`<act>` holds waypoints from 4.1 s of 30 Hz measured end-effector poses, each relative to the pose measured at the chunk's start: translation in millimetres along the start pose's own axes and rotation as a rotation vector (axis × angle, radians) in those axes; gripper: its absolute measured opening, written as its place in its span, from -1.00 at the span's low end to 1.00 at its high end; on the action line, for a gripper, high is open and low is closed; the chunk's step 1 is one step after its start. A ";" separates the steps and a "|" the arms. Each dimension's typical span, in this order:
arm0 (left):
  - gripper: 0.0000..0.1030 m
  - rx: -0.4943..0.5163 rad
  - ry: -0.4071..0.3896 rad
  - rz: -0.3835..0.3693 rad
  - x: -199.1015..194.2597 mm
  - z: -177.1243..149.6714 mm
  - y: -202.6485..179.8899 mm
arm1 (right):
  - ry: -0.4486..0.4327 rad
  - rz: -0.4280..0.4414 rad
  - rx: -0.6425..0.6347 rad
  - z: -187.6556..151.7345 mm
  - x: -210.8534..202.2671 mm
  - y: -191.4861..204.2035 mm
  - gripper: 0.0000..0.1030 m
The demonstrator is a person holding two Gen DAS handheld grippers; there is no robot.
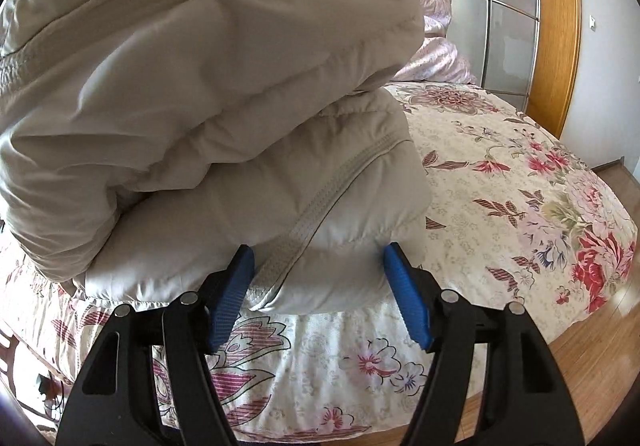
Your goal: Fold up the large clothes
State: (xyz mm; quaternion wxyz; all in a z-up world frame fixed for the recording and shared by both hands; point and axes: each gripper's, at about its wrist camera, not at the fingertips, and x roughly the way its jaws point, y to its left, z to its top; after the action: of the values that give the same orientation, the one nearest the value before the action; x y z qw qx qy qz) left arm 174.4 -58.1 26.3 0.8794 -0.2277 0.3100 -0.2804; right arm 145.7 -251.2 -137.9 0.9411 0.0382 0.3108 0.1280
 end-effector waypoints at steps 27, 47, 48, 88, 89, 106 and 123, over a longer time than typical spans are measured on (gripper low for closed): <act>0.53 0.197 0.020 0.436 26.6 -23.7 19.0 | 0.001 0.004 0.020 -0.4 5.1 -3.4 0.40; 0.51 0.264 0.097 0.439 75.3 -34.0 13.1 | -0.006 0.026 0.044 -4.1 7.6 -12.9 0.40; 0.51 0.266 0.100 0.440 78.4 -34.1 13.2 | -0.007 0.028 0.046 -4.9 6.6 -13.6 0.40; 0.65 0.400 0.079 0.503 157.4 -28.0 30.0 | -0.047 -0.080 0.133 -11.2 -17.7 -56.8 0.40; 0.65 0.396 0.074 0.497 152.0 -28.3 27.9 | -0.056 -0.081 0.132 -8.6 -20.9 -58.4 0.40; 0.67 0.300 -0.007 0.575 52.0 -6.9 42.2 | -0.256 0.106 -0.101 84.3 -61.8 -16.6 0.19; 0.67 0.292 0.019 0.639 62.8 3.0 66.5 | -0.129 0.101 -0.130 134.4 14.9 -4.8 -0.59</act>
State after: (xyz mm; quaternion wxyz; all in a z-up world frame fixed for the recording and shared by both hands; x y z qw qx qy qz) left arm 240.6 -48.2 -36.0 0.9431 0.0116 0.3306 -0.0344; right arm 238.2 -250.9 -39.1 0.9520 0.0010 0.2382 0.1921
